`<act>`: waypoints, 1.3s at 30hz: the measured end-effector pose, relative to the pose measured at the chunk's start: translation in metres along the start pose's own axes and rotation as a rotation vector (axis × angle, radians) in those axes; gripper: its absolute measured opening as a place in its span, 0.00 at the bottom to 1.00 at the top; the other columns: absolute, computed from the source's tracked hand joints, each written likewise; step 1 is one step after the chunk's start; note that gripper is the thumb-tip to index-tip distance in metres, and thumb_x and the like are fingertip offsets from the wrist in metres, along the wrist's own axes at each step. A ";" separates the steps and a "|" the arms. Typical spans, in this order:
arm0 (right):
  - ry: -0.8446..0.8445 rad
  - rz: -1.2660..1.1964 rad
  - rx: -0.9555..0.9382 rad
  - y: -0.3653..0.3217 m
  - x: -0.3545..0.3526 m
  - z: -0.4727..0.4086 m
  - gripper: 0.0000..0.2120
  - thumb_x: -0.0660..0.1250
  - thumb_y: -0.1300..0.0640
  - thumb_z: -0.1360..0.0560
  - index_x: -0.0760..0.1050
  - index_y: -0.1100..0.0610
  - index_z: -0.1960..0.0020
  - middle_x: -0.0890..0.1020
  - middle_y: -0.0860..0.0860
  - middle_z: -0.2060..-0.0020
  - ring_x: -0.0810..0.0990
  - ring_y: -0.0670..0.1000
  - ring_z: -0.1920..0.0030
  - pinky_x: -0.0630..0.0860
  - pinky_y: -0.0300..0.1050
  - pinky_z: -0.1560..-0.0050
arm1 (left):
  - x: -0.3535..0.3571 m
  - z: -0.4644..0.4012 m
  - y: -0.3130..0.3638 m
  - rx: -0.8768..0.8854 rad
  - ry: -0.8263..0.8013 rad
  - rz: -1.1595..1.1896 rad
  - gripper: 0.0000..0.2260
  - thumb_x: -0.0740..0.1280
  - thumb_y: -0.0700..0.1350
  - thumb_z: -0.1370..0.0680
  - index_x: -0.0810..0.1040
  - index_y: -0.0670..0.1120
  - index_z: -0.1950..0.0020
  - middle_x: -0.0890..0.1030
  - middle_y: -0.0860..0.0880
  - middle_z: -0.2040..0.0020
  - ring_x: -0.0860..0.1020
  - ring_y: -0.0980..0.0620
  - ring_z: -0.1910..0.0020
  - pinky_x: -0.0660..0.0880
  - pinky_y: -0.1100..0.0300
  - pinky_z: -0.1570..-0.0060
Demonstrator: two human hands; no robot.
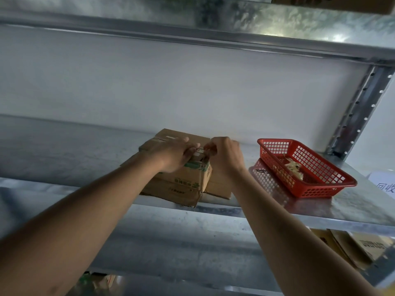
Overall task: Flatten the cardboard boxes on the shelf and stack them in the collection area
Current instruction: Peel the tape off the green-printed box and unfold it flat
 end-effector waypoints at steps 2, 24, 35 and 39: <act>0.026 0.039 -0.071 -0.007 -0.001 0.003 0.10 0.65 0.64 0.20 0.85 0.58 0.47 0.86 0.58 0.51 0.83 0.60 0.51 0.81 0.60 0.51 | 0.005 -0.004 -0.002 -0.012 -0.031 0.059 0.22 0.44 0.58 0.12 0.58 0.64 0.18 0.53 0.51 0.15 0.57 0.45 0.18 0.59 0.47 0.24; 0.162 -0.397 0.314 0.036 -0.002 0.047 0.09 0.74 0.51 0.23 0.85 0.55 0.58 0.86 0.48 0.68 0.81 0.40 0.71 0.77 0.41 0.67 | 0.013 -0.023 -0.009 -0.018 -0.019 0.075 0.22 0.44 0.54 0.12 0.57 0.61 0.17 0.52 0.49 0.15 0.58 0.41 0.18 0.61 0.40 0.23; 0.320 0.082 0.204 0.021 -0.023 0.050 0.04 0.71 0.60 0.23 0.86 0.55 0.54 0.86 0.52 0.58 0.81 0.54 0.59 0.81 0.51 0.61 | 0.011 -0.005 -0.010 0.038 -0.120 -0.039 0.25 0.42 0.74 0.21 0.49 0.76 0.23 0.56 0.44 0.17 0.49 0.33 0.18 0.52 0.31 0.25; 0.354 0.119 0.240 0.023 -0.025 0.050 0.04 0.72 0.58 0.22 0.85 0.56 0.54 0.86 0.53 0.59 0.81 0.56 0.59 0.80 0.51 0.61 | 0.015 0.002 -0.014 0.058 -0.102 -0.021 0.20 0.47 0.70 0.18 0.44 0.83 0.29 0.55 0.46 0.17 0.50 0.34 0.19 0.50 0.34 0.24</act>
Point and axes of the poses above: each hand's wrist, its own z-axis away from the middle knuckle, its own x-axis out of the palm, y = z × x, the point moved 10 cm from there along -z, towards the middle knuckle
